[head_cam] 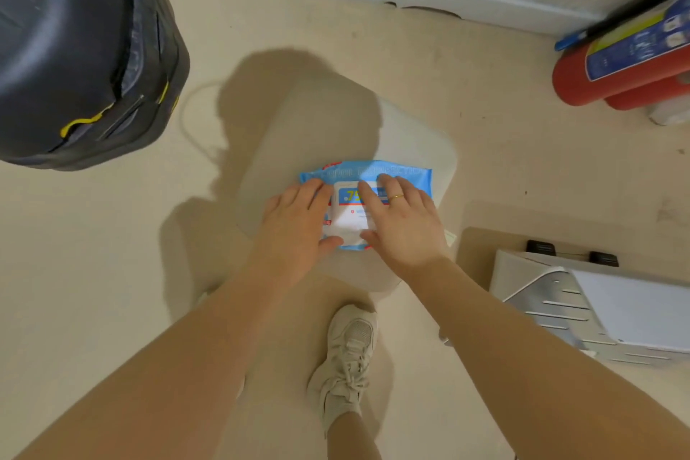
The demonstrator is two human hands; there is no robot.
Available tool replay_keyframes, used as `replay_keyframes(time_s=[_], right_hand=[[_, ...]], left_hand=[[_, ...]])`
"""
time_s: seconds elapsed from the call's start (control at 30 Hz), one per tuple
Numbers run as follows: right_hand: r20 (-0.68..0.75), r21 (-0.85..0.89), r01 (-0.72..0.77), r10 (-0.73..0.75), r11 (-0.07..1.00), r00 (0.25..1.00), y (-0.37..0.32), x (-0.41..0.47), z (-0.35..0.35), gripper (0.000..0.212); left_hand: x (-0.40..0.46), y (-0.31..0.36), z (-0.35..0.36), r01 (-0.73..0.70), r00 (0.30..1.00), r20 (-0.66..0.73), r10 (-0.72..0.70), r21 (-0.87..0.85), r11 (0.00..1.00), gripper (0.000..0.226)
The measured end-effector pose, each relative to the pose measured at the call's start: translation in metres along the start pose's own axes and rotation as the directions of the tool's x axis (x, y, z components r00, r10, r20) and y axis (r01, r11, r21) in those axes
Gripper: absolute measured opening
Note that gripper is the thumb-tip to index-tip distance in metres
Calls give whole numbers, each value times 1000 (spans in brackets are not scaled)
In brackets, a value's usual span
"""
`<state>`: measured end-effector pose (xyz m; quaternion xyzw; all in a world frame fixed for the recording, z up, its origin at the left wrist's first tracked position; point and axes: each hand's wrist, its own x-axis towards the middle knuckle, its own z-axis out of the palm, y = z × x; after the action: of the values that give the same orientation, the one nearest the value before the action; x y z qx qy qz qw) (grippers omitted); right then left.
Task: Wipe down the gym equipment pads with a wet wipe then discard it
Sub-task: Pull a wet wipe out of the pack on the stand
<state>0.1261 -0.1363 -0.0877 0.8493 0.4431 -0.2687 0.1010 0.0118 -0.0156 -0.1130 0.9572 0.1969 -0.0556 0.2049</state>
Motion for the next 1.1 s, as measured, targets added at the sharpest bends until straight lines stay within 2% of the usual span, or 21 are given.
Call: replay_keyframes(time_s=[0.07, 0.13, 0.17, 0.23, 0.3, 0.33, 0.4, 0.43, 0.47, 0.57, 0.63, 0.73, 0.8, 0.9, 0.97, 1.03, 1.1], right_hand=[[-71, -65, 37, -42, 997, 997, 2, 4, 5, 62], [-166, -109, 132, -149, 985, 975, 8, 1, 6, 43], [-213, -82, 159, -173, 984, 961, 11, 1, 5, 40], [-225, -23, 120, -122, 993, 967, 15, 3, -6, 36], [-349, 125, 3, 41, 992, 936, 18, 11, -15, 33], [-402, 233, -104, 194, 967, 895, 17, 17, -18, 31], [-383, 532, -237, 480, 813, 789, 11, 27, -20, 21], [-317, 653, -248, 556, 715, 769, 8, 29, -19, 19], [-272, 705, -226, 551, 672, 789, 4, 29, -16, 17], [-255, 573, -122, 318, 811, 913, 0, 17, -1, 13], [-270, 464, -65, 210, 884, 939, 1, 8, 11, 23], [-358, 417, -13, 178, 909, 917, 3, -2, 23, 33], [-362, 455, -36, 222, 890, 905, 3, -3, 28, 30], [-346, 536, -83, 309, 840, 886, -3, 2, 30, 27], [-371, 609, -34, 323, 792, 871, -10, 4, 29, 26], [-410, 605, 73, 232, 792, 882, -14, 5, 26, 22], [-450, 538, 146, 137, 830, 883, -13, 4, 24, 32]], left_hand=[[1, -1, 6, -4, 999, -38, 3, -3, 1000, 87], [3, -1, 7, -1, 999, -44, 1, -3, 1000, 93], [3, -1, 7, -8, 998, -56, 8, 1, 1000, 96], [5, -3, 8, -17, 997, -80, 17, -3, 1000, 100], [5, -4, 8, -12, 994, -108, 9, -26, 1000, 99], [4, -4, 8, -9, 993, -122, 4, -44, 999, 97], [3, -5, 10, -28, 992, -127, 23, -32, 999, 90], [3, -6, 11, -48, 990, -133, 48, -3, 999, 85], [3, -6, 12, -69, 988, -138, 74, 37, 997, 82], [1, -5, 12, -113, 980, -152, 131, 121, 986, 82], [5, -2, 13, -104, 983, -140, 123, 134, 985, 86], [13, 4, 13, -71, 993, -85, 84, 147, 987, 85], [18, 7, 12, -52, 998, -33, 59, 186, 981, 85], [22, 8, 5, -41, 998, 48, 34, 145, 989, 83], [24, 5, 5, -47, 995, 90, 39, 92, 995, 82], [23, 1, 10, -66, 997, 33, 65, 58, 996, 81], [22, -2, 15, -64, 998, -16, 63, -24, 998, 66]])
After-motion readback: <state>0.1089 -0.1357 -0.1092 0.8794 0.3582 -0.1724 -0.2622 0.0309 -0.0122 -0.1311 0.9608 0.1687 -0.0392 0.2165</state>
